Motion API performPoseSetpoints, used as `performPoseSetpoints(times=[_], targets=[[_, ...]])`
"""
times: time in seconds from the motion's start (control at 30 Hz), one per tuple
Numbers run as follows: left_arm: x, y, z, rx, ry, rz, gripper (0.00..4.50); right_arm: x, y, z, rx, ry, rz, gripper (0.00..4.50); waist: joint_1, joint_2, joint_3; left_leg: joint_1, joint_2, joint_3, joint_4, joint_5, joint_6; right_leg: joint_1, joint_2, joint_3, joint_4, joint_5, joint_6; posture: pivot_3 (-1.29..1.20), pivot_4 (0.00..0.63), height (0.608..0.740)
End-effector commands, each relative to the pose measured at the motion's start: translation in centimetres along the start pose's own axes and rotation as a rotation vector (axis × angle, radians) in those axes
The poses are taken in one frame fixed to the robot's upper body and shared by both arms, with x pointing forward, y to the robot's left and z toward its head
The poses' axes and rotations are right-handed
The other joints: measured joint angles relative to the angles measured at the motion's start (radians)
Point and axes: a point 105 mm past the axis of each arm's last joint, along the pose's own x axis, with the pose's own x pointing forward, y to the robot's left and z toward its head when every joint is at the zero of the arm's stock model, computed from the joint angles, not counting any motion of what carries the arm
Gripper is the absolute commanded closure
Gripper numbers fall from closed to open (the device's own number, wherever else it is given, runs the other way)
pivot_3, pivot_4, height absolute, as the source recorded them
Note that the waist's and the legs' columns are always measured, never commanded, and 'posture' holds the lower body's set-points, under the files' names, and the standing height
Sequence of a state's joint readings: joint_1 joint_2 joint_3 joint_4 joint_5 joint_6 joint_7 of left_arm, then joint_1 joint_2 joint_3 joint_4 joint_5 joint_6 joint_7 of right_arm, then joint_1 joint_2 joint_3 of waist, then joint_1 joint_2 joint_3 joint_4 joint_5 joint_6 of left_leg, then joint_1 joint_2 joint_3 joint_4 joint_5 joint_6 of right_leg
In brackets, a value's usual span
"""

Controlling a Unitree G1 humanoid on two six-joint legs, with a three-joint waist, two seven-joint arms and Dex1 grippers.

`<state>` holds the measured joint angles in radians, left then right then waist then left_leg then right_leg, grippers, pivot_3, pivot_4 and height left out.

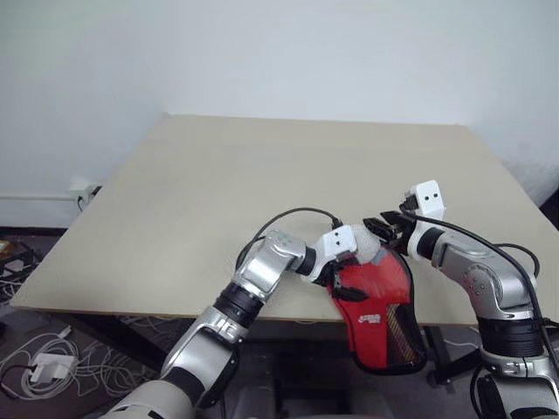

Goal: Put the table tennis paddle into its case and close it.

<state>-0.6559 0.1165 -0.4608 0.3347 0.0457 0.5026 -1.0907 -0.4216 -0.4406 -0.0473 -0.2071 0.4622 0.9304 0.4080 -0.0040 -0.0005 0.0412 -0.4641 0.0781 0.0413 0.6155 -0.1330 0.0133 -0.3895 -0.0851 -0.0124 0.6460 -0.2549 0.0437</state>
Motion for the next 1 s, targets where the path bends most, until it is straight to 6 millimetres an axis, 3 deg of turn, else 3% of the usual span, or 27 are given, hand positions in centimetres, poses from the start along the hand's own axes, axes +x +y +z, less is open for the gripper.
performPoseSetpoints(times=[0.03,0.2,0.3,0.43,0.73,0.83,1.0], targets=[[0.3,-0.4,-0.4,-0.015,0.016,0.01,0.0,0.1,0.8,1.1,0.008,-0.013,0.062,1.9,0.001,0.0,0.0,0.0,0.0,0.0,0.0,0.0,0.0,0.0,0.0,0.0,0.0,0.0,0.0,0.0,0.0,0.74],[0.7,-0.6,-1.3,-0.042,0.041,0.036,0.0,0.3,1.3,0.6,0.05,0.043,0.128,1.9,0.001,0.001,-0.001,0.0,0.0,0.0,0.0,0.0,0.0,0.0,0.0,0.0,0.0,0.0,0.0,0.0,0.0,0.74],[0.7,-0.9,-1.3,-0.045,0.038,0.036,0.0,0.6,1.3,-0.1,0.059,0.085,0.14,1.28,0.001,0.001,-0.001,0.0,0.0,0.0,0.0,0.0,0.0,0.0,0.0,0.0,0.0,0.0,0.0,0.0,0.0,0.74],[0.6,-0.7,-1.3,-0.055,0.037,0.055,0.0,1.0,1.0,-0.7,0.074,0.118,0.132,0.04,0.0,0.001,-0.001,0.0,0.0,0.0,0.0,0.0,0.0,0.0,0.0,0.0,0.0,0.0,0.0,0.0,0.0,0.74],[0.4,-0.3,-1.2,-0.057,0.033,0.078,0.0,2.1,-0.1,-2.6,0.1,0.234,0.095,0.04,0.0,0.001,-0.001,0.0,0.0,0.001,0.0,0.0,0.0,0.0,0.0,0.0,0.0,0.0,0.0,0.0,0.0,0.74],[0.4,-0.2,-1.4,-0.069,0.042,0.089,0.0,2.3,-0.5,-2.6,0.1,0.223,0.061,0.58,0.0,0.001,-0.001,0.001,0.0,0.001,0.0,0.0,0.0,0.0,0.0,0.0,0.0,0.0,0.0,0.0,0.0,0.74],[0.6,-0.3,-2.2,-0.097,0.078,0.088,0.0,2.4,-0.6,-2.1,0.096,0.186,0.04,2.25,0.0,0.001,-0.001,0.001,0.0,0.001,0.0,0.0,0.0,0.001,0.0,0.0,0.0,0.0,0.0,0.0,0.0,0.74]])
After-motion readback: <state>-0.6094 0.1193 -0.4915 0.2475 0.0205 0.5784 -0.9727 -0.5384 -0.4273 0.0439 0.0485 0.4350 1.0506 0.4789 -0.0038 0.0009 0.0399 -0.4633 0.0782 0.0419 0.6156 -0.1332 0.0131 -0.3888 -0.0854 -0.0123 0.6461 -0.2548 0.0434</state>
